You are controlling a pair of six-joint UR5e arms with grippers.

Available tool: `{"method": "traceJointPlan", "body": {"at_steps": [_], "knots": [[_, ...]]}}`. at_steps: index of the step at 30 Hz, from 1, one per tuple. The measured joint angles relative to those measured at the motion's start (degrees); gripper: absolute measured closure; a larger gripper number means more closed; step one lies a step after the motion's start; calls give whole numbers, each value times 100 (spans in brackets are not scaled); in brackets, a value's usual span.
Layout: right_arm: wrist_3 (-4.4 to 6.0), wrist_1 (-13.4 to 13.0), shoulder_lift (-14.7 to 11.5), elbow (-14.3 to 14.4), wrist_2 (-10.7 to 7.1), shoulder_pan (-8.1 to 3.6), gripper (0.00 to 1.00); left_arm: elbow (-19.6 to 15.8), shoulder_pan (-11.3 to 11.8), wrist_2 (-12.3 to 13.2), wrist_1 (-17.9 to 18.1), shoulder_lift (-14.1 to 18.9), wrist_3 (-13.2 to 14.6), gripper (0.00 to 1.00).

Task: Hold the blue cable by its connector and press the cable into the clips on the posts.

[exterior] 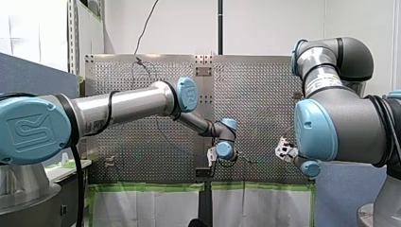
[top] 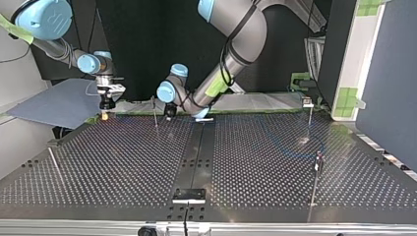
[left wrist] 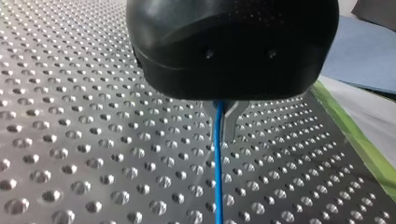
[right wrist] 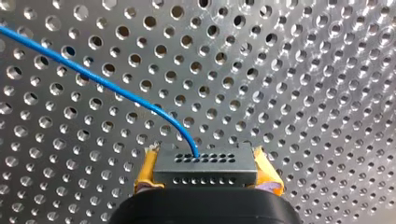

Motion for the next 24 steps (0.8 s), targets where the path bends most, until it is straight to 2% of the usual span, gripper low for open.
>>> {"method": "traceJointPlan", "body": {"at_steps": [3, 4, 5, 6, 8, 9, 10, 13, 18, 24], "knots": [[-2, 28, 2, -5, -10, 19, 100, -87, -29, -69, 131, 11, 126, 100], [-3, 41, 5, -6, -12, 25, 100, -137, -37, -90, 179, 21, 187, 90], [-4, 50, 5, -6, -12, 31, 100, -175, -40, -89, 215, 34, 233, 64], [-4, 60, 4, -6, -11, 36, 100, -216, -40, -78, 255, 54, 280, 64], [-2, 77, 6, -7, -9, 45, 100, -318, -28, -17, 346, 119, 387, 22], [-2, 85, 6, -7, -9, 48, 100, -361, -19, 18, 386, 155, 432, 22], [-2, 100, 7, -7, -8, 52, 100, -417, -4, 67, 440, 206, 482, 0], [-4, 134, 9, -6, -7, 57, 100, -566, 24, 209, 584, 347, 480, 0], [-4, 171, 11, -6, -1, 58, 100, -811, 34, 356, 829, 589, 304, 0], [-6, 202, 10, -6, 19, 71, 100, -1108, -39, 192, 1123, 887, 301, 0]]}}
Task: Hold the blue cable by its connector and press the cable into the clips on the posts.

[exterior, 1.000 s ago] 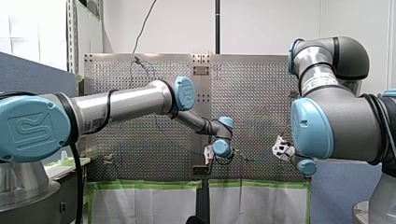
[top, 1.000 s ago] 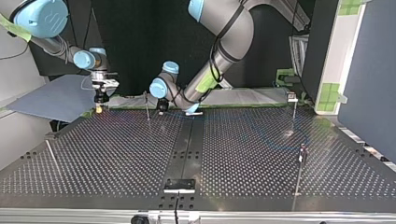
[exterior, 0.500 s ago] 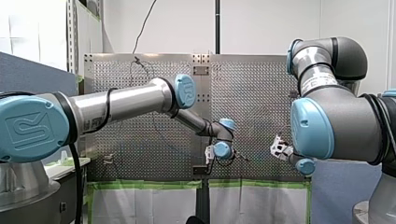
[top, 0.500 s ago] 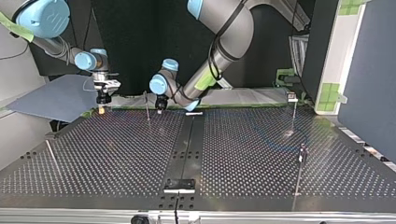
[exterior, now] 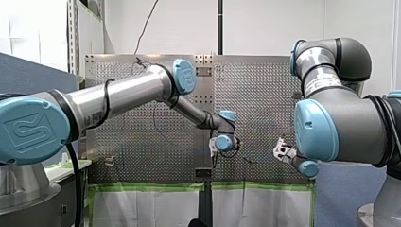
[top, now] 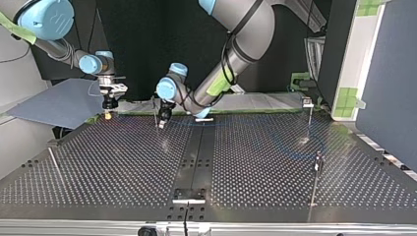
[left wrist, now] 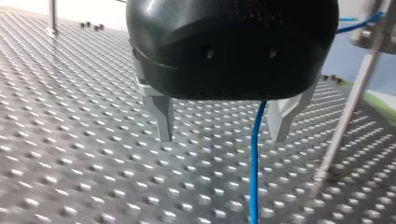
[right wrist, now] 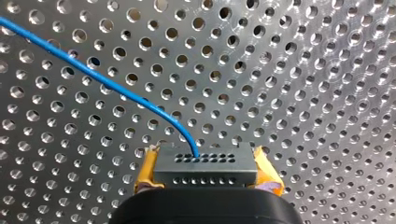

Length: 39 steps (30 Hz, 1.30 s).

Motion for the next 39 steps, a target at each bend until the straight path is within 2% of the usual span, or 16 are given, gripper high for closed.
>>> {"method": "traceJointPlan", "body": {"at_steps": [8, 16, 19, 27, 35, 39], "knots": [[-6, 49, 1, 1, 16, 43, 100, -456, -39, -444, 3, 400, 358, 0], [-6, 79, 3, -1, 26, 86, 100, -905, -64, -886, -75, 455, 715, 0], [-2, 80, 5, 0, 27, 99, 100, -1065, -86, -964, -88, 452, 836, 0], [17, 81, 10, 2, 27, 128, 100, -1460, -273, -949, -200, 456, 1123, 0], [58, 81, 17, 0, 27, 140, 100, -1865, -463, -655, -214, 455, 1162, 0], [84, 81, 18, 1, 27, 142, 100, -2054, -542, -488, -163, 457, 1090, 0]]}}
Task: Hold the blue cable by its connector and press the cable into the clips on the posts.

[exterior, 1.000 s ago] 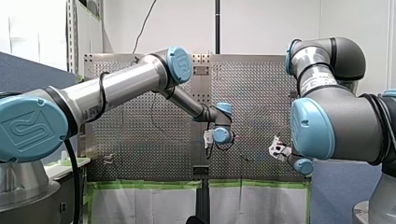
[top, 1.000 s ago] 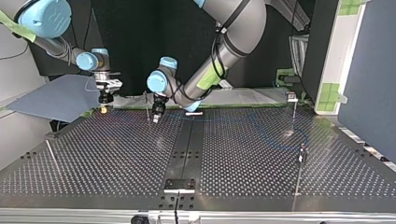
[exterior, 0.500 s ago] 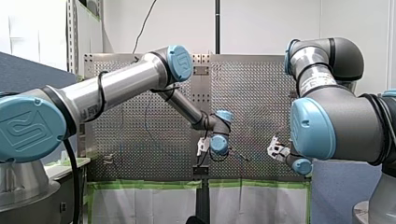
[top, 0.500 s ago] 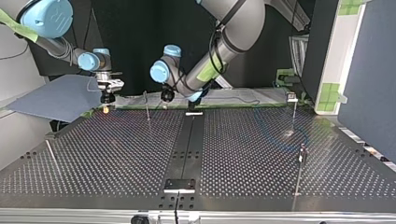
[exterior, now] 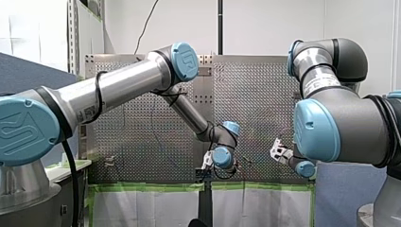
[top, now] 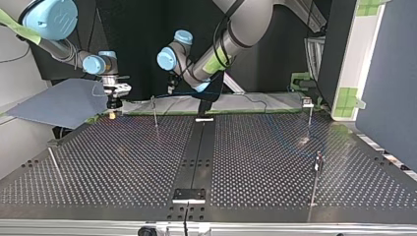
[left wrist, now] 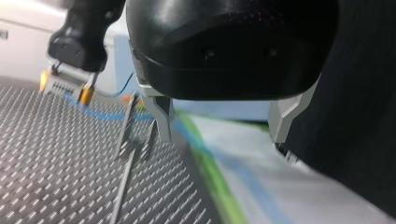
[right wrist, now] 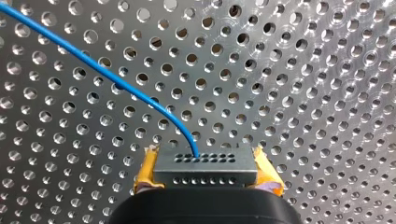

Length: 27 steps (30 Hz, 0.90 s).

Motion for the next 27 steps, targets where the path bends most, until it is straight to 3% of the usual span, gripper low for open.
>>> {"method": "traceJointPlan", "body": {"at_steps": [12, 23, 27], "knots": [[13, 0, 8, -2, 0, 11, 100, -123, -172, 279, 471, 0, -566, 0], [13, 0, 10, -2, 0, 10, 100, -12, -342, -83, 1005, -13, -1094, 0], [13, 0, 10, -1, 0, 10, 100, 35, -405, -270, 1194, -99, -1157, 0]]}}
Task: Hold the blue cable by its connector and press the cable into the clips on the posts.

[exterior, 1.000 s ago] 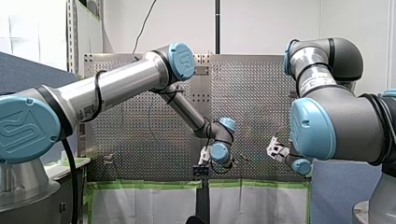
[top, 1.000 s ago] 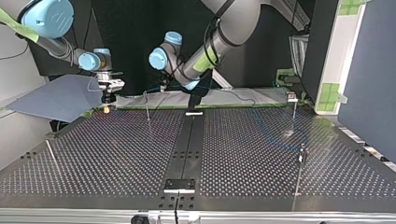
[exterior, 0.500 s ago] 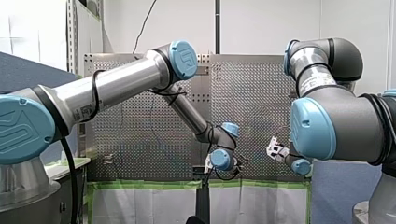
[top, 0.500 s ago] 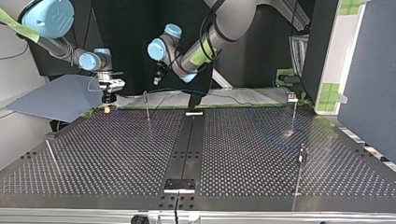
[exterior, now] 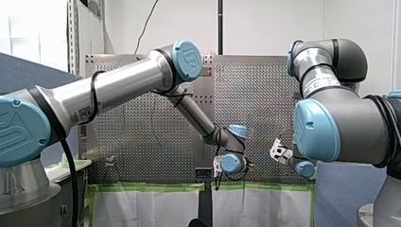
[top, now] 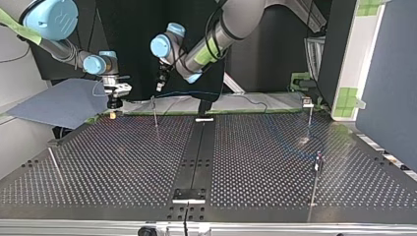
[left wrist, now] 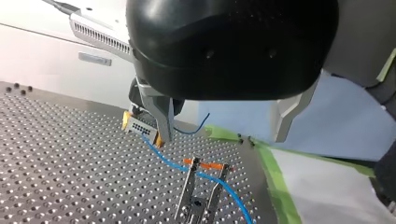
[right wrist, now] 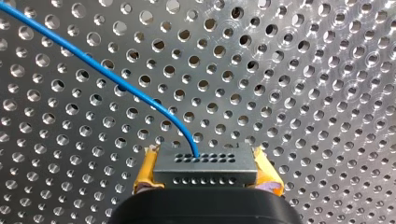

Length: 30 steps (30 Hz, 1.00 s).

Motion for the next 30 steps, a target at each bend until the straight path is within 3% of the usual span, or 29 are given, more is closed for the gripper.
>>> {"method": "traceJointPlan", "body": {"at_steps": [10, 24, 30], "knots": [[0, 4, 4, 0, 0, 2, 100, 296, -178, -251, 392, -262, 91, 0], [0, 2, 8, 1, 0, 19, 100, 401, -170, -300, 419, -297, 109, 0], [0, 6, 8, -1, 0, 21, 100, 601, -176, -292, 268, -516, 151, 0]]}}
